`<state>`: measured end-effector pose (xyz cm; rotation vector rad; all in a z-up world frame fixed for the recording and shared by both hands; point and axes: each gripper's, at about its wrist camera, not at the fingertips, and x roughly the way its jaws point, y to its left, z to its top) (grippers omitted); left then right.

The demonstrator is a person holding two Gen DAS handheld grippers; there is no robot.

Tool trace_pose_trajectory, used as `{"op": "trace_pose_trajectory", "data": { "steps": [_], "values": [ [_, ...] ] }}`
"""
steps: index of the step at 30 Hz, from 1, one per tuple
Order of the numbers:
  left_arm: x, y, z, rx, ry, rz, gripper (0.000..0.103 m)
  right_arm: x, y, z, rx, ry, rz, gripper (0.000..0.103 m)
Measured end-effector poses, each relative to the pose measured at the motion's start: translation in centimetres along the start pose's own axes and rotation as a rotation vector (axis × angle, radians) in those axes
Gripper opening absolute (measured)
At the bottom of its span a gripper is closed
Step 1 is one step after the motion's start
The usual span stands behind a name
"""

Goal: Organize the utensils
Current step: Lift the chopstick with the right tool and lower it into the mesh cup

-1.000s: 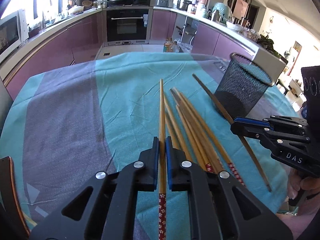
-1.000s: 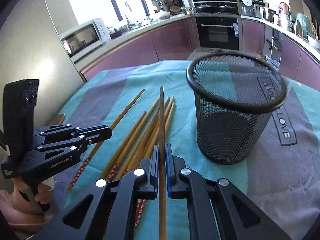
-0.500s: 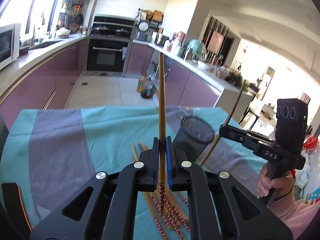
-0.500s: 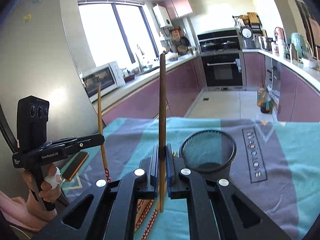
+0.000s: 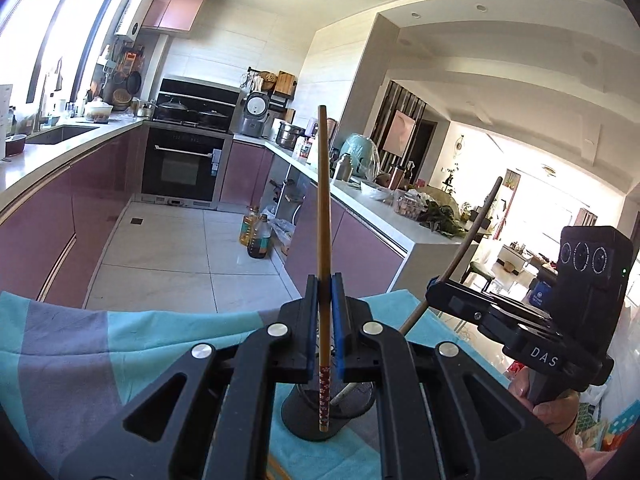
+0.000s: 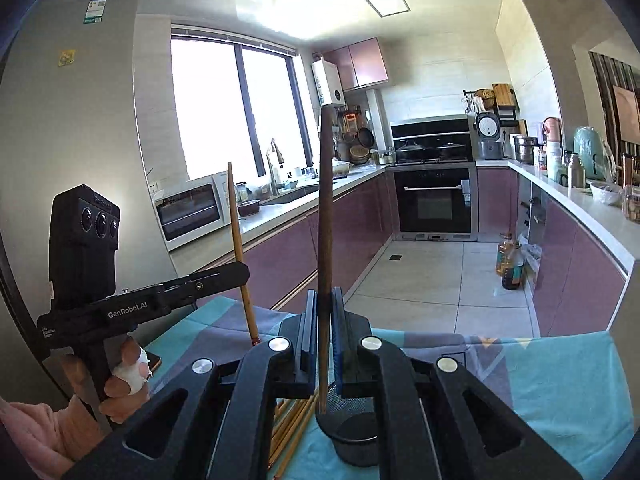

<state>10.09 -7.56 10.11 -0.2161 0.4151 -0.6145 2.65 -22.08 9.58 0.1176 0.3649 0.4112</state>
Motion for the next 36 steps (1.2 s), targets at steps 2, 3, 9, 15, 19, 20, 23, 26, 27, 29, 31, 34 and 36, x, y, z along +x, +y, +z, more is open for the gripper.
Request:
{"op": "trace_pose_trajectory", "data": {
  "steps": [2, 3, 9, 15, 19, 20, 23, 26, 27, 29, 31, 34, 36],
  "values": [
    [1.4, -0.7, 0.3, -0.004, 0.000, -0.003, 0.007, 0.5, -0.5, 0.1, -0.005, 0.007, -0.020, 0.005],
    [2.6, -0.8, 0.0, 0.000, 0.002, 0.005, 0.007, 0.9, -0.9, 0.0, -0.008, 0.016, -0.034, 0.005],
    [8.2, -1.2, -2.3, 0.001, 0.073, 0.024, 0.007, 3.5, -2.0, -1.9, -0.005, 0.120, -0.056, 0.005],
    [11.6, -1.8, -5.9, 0.038, 0.170, 0.049, 0.007, 5.9, -2.5, -3.4, -0.005, 0.250, -0.057, 0.006],
    [13.3, -1.3, -7.2, 0.051, 0.218, 0.070, 0.007, 7.5, -2.7, -4.0, 0.006, 0.318, -0.056, 0.006],
    [13.7, -1.2, -7.4, 0.051, 0.230, 0.081, 0.007, 7.7, -2.6, -4.3, 0.011, 0.324, -0.059, 0.006],
    [14.9, -0.2, -7.6, 0.049, 0.263, 0.092, 0.008, 8.3, -2.9, -4.5, 0.024, 0.333, -0.073, 0.006],
    [15.6, 0.2, -7.6, 0.054, 0.270, 0.112, 0.008, 8.9, -3.3, -4.5, 0.047, 0.331, -0.081, 0.007],
    [15.5, 0.7, -7.8, 0.055, 0.268, 0.112, 0.010, 9.1, -3.4, -4.4, 0.057, 0.327, -0.084, 0.007],
    [15.1, 1.0, -7.5, 0.052, 0.259, 0.114, 0.014, 9.0, -3.4, -4.5, 0.076, 0.319, -0.074, 0.008],
    [13.6, 1.5, -7.2, 0.046, 0.235, 0.119, 0.021, 8.8, -3.4, -4.6, 0.086, 0.307, -0.071, 0.011],
    [11.1, 2.3, -7.2, 0.044, 0.193, 0.129, 0.027, 8.0, -3.0, -4.5, 0.091, 0.277, -0.061, 0.023],
    [9.0, 2.6, -6.8, 0.050, 0.155, 0.148, 0.033, 7.0, -2.3, -4.4, 0.078, 0.247, -0.043, 0.026]
  ]
}}
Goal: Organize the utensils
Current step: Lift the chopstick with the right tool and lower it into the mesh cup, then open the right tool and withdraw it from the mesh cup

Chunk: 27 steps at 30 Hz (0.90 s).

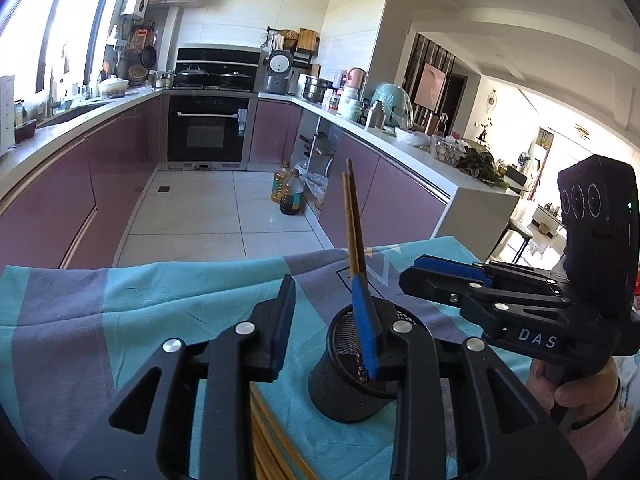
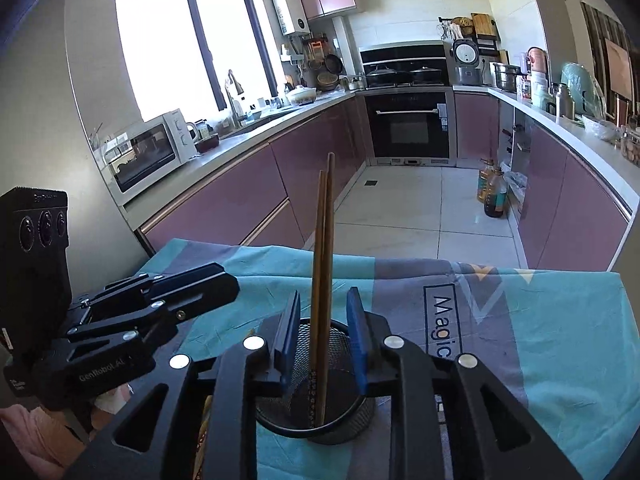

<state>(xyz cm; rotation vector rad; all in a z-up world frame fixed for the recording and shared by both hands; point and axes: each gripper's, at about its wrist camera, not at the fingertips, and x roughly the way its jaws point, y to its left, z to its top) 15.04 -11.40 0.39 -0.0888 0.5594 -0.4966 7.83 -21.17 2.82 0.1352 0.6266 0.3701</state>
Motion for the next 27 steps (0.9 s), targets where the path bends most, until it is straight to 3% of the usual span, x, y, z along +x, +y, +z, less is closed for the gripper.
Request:
{"op": "trace_pose_trajectory", "data": {
  "steps": [5, 8, 12, 19, 27],
  "values": [
    [-4.9, 1.8, -0.6, 0.015, -0.055, 0.054, 0.046, -2.3, 2.8, -1.2, -0.052, -0.044, 0.079, 0.038],
    [-6.7, 3.3, -1.8, 0.026, -0.042, 0.085, 0.048, -2.5, 4.9, -2.6, -0.100, -0.024, 0.136, 0.040],
    [-7.6, 4.8, -4.9, 0.057, 0.039, 0.112, 0.048, -0.5, 6.6, -5.1, -0.128, 0.069, 0.144, 0.040],
    [-5.0, 7.0, -11.6, 0.068, 0.238, 0.135, 0.047, 4.9, 6.5, -9.5, -0.051, 0.258, 0.116, 0.040],
    [-2.8, 7.6, -14.8, 0.051, 0.344, 0.131, 0.043, 6.8, 7.2, -11.4, -0.060, 0.297, 0.048, 0.037]
  ]
}}
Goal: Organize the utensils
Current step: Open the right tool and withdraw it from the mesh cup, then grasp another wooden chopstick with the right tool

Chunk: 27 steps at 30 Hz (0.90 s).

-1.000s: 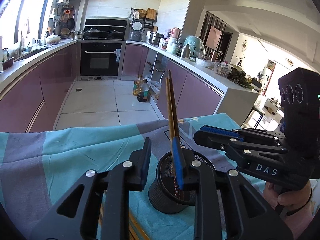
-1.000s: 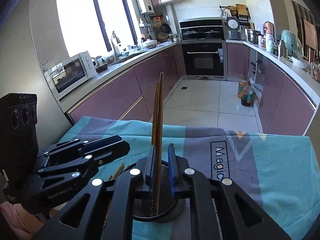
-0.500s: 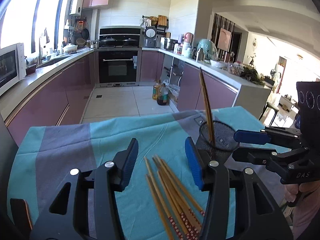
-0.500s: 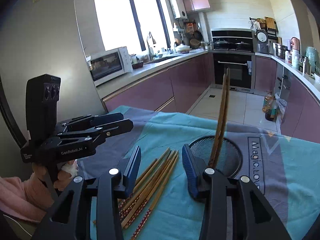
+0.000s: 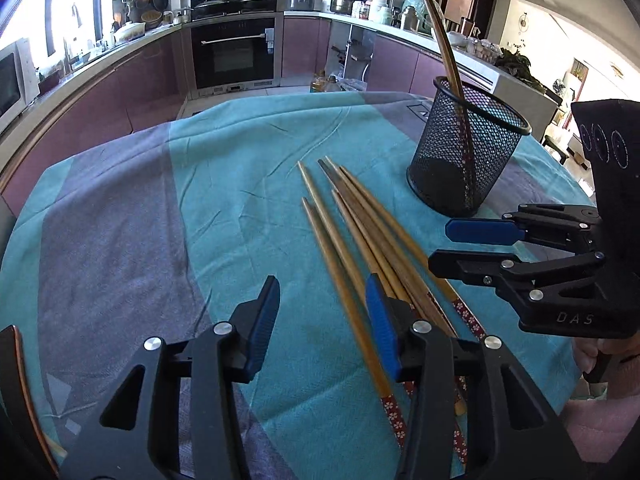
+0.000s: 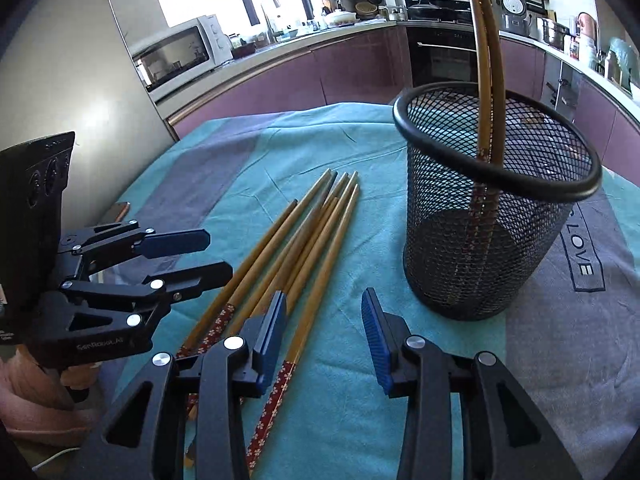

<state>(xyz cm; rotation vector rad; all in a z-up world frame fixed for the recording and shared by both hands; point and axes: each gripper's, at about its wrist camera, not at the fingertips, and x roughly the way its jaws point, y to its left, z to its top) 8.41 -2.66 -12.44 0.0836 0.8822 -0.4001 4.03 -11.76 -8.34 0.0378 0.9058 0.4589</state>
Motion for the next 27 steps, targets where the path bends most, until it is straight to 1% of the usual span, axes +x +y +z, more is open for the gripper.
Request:
{"op": "trace_pose_trajectory", "data": {
  "steps": [3, 8, 13, 23, 26, 27],
  "values": [
    [0.3, 0.1, -0.6, 0.009, 0.014, 0.002, 0.042, 0.5, 0.3, -0.2, -0.009, 0.004, -0.029, 0.036],
    [0.5, 0.2, -0.7, 0.006, 0.024, -0.001, 0.041, 0.5, 0.4, -0.2, -0.030, 0.004, -0.066, 0.033],
    [0.9, -0.4, -0.4, 0.020, 0.030, 0.017, 0.036, 0.6, 0.3, -0.2, -0.031, 0.011, -0.089, 0.025],
    [1.7, -0.3, 0.5, 0.005, 0.035, 0.025, 0.035, 1.4, 0.5, 0.3, -0.023, 0.003, -0.119, 0.025],
    [2.0, -0.2, 0.9, -0.010, 0.036, 0.030, 0.031, 1.6, 0.4, 0.5, -0.018, 0.000, -0.120, 0.025],
    [2.1, -0.1, 1.1, -0.015, 0.037, 0.034, 0.027, 1.6, 0.4, 0.5, -0.013, 0.000, -0.121, 0.024]
  ]
}}
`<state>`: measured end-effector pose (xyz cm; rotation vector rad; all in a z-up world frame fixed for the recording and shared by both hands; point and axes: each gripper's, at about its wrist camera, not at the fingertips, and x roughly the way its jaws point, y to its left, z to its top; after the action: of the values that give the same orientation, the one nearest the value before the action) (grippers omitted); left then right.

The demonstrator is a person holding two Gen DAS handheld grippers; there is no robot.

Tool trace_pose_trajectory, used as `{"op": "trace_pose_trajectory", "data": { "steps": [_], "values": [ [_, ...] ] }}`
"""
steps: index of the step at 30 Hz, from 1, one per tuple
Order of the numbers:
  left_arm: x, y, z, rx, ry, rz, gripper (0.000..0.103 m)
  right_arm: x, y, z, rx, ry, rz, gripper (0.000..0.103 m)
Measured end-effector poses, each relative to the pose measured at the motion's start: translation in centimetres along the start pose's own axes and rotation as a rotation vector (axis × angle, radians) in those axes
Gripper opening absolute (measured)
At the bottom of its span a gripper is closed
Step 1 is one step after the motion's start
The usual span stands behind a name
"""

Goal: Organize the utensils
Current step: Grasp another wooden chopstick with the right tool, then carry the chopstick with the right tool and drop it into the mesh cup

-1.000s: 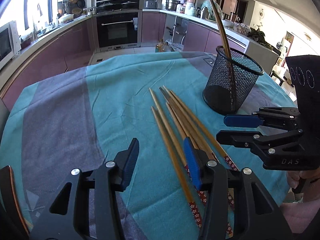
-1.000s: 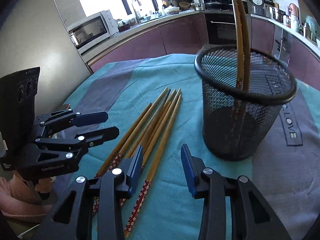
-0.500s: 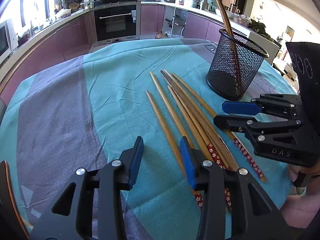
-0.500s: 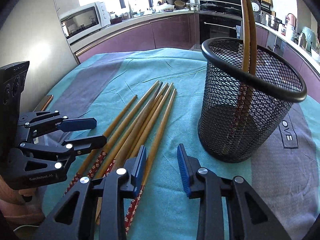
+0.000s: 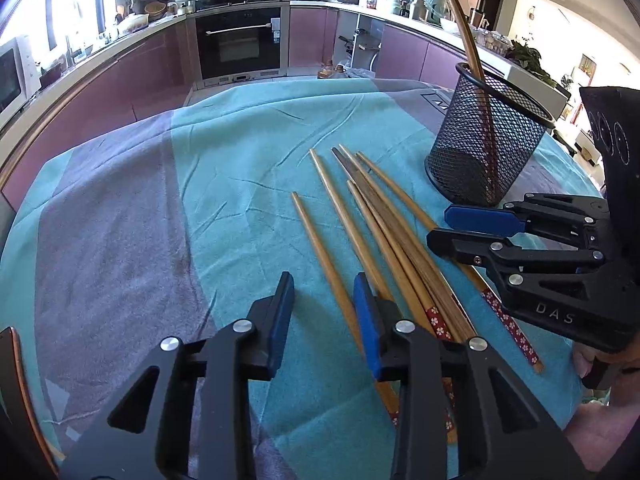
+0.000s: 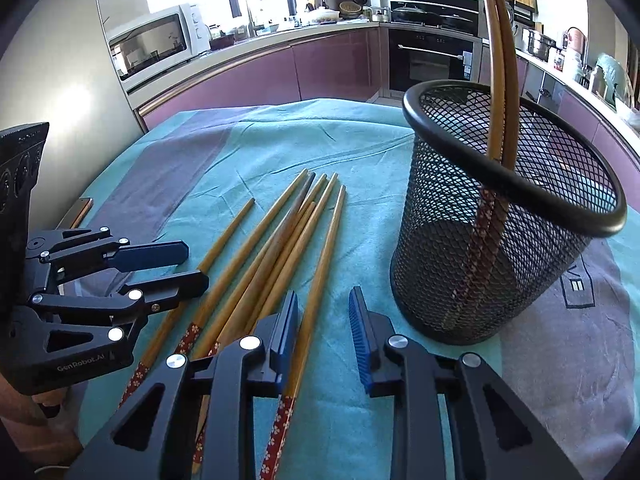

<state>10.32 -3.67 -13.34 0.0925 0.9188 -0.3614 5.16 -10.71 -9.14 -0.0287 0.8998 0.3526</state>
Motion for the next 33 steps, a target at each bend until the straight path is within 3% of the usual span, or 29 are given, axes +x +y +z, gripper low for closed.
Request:
{"op": "trace_pose_trajectory", "data": {
  "steps": [4, 11, 23, 33],
  "values": [
    [0.3, 0.2, 0.4, -0.023, 0.004, 0.000, 0.015, -0.1, -0.5, 0.1, 0.023, -0.001, 0.003, 0.016],
    [0.5, 0.5, 0.7, -0.070, 0.002, -0.011, 0.011, -0.2, -1.3, 0.1, 0.070, -0.003, 0.031, 0.006],
    [-1.0, 0.8, 0.1, -0.088, -0.028, -0.050, 0.008, -2.6, -1.7, -0.2, 0.093, -0.051, 0.111, 0.006],
    [-6.1, 0.1, 1.6, -0.057, -0.131, -0.133, 0.008, -7.4, -2.6, 0.1, 0.104, -0.174, 0.184, 0.006]
  ]
}}
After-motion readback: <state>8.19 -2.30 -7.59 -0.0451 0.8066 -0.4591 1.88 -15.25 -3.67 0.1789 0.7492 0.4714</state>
